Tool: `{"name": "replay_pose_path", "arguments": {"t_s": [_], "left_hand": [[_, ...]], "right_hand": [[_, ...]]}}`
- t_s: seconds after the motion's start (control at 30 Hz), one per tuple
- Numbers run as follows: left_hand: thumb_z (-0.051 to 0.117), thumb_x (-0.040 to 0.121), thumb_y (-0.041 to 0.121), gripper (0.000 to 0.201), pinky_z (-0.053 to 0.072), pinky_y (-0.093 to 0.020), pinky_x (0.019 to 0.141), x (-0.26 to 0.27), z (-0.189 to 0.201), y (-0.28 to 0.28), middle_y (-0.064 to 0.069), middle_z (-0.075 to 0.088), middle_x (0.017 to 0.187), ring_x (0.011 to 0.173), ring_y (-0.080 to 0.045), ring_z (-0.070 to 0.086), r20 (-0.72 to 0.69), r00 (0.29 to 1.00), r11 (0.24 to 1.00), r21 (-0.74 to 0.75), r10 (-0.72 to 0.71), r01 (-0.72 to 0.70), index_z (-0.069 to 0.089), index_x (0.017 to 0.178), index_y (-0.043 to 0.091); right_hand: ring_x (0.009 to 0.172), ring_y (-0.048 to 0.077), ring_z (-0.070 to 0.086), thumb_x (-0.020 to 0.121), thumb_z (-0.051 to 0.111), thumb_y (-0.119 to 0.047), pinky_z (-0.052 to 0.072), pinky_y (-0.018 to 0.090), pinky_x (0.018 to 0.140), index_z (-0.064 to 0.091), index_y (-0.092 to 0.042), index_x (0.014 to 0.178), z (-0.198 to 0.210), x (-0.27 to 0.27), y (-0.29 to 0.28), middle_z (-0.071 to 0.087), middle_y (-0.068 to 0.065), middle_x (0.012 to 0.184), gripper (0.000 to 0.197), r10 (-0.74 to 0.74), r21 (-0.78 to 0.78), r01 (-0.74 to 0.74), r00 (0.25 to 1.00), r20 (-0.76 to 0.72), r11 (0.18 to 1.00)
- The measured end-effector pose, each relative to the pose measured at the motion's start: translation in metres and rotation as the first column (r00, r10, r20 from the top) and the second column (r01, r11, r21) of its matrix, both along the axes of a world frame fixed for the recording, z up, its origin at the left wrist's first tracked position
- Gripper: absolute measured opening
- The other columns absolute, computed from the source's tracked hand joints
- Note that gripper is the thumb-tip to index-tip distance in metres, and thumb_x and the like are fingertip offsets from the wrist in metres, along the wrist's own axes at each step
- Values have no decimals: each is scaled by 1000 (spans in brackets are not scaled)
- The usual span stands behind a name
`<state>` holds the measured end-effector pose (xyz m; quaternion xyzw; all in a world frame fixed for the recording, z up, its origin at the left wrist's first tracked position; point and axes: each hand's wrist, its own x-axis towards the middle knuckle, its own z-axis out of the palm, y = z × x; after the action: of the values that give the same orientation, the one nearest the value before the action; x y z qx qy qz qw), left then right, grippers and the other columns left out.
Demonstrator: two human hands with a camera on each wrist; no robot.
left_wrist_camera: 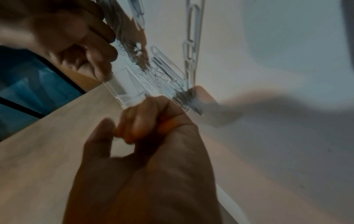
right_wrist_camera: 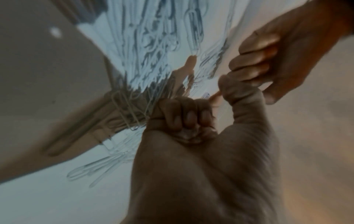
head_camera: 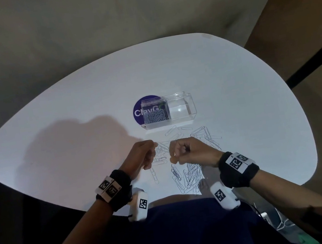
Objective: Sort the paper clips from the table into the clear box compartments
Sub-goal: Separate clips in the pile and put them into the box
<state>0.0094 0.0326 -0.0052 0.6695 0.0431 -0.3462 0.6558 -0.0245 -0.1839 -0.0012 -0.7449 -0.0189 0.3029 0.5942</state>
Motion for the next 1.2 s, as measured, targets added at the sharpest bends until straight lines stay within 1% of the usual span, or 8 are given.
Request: {"name": "replay_pose_path", "arguments": {"t_s": [0.13,0.2,0.3,0.43,0.63,0.77,1.0,1.2], "left_hand": [[72,84,31,40,26,-24,44,-1,-6,-4,3,37,50,44,-13,30,172,977,946,317,-126,66,41,62,17],[72,82,34,30,33,-27,54,-2,-10,-1,10,46,56,52,-11,41,326,877,811,574,-352,112,49,72,18],[66,84,40,22,33,-29,61,-9,-14,7,9,46,56,57,-15,46,419,664,623,777,-620,91,55,91,23],[61,87,45,20,34,-28,63,-10,-16,7,3,58,67,64,-18,53,420,576,540,840,-701,44,60,93,26],[57,92,36,16,39,-29,66,-9,-14,4,1,66,74,73,-22,61,425,576,553,831,-698,58,62,98,23],[59,89,44,25,39,-31,69,-10,-13,8,0,68,81,79,-23,63,456,538,554,832,-709,25,60,106,26],[57,90,39,16,31,-27,65,-12,-10,1,8,51,66,73,-20,60,411,609,553,831,-679,56,63,95,26],[60,89,37,15,35,-27,62,-1,-6,13,11,46,50,54,-2,45,417,767,690,722,-488,46,69,85,26]], "right_hand": [[65,9,53,74,80,-32,45,33,66,64,-27,83,-14,2,3,65,2,77,19,301,-383,-211,934,192,899],[72,10,54,76,79,-40,43,32,69,62,-28,91,-13,1,7,58,-10,72,26,434,-578,-245,875,214,779],[76,13,55,78,78,-37,47,33,72,60,-24,94,-10,2,4,58,-11,78,27,459,-627,-243,864,207,741],[80,13,62,81,69,-18,54,35,81,64,-24,83,-10,9,-6,63,-14,81,7,421,-660,-178,878,229,730],[75,10,64,81,68,-36,55,34,75,56,-26,75,-13,10,-14,68,-11,80,16,343,-642,-95,899,273,761],[72,10,59,75,75,-53,47,29,68,55,-25,77,-15,1,-9,65,-9,79,34,448,-659,-183,856,258,730],[86,16,64,81,68,-27,52,34,77,62,-23,76,-17,-1,3,64,-14,82,9,438,-656,-151,848,299,739],[70,5,63,83,60,-12,53,29,73,55,-22,57,-22,3,-15,64,-21,72,28,227,-438,-69,920,320,896]]}}
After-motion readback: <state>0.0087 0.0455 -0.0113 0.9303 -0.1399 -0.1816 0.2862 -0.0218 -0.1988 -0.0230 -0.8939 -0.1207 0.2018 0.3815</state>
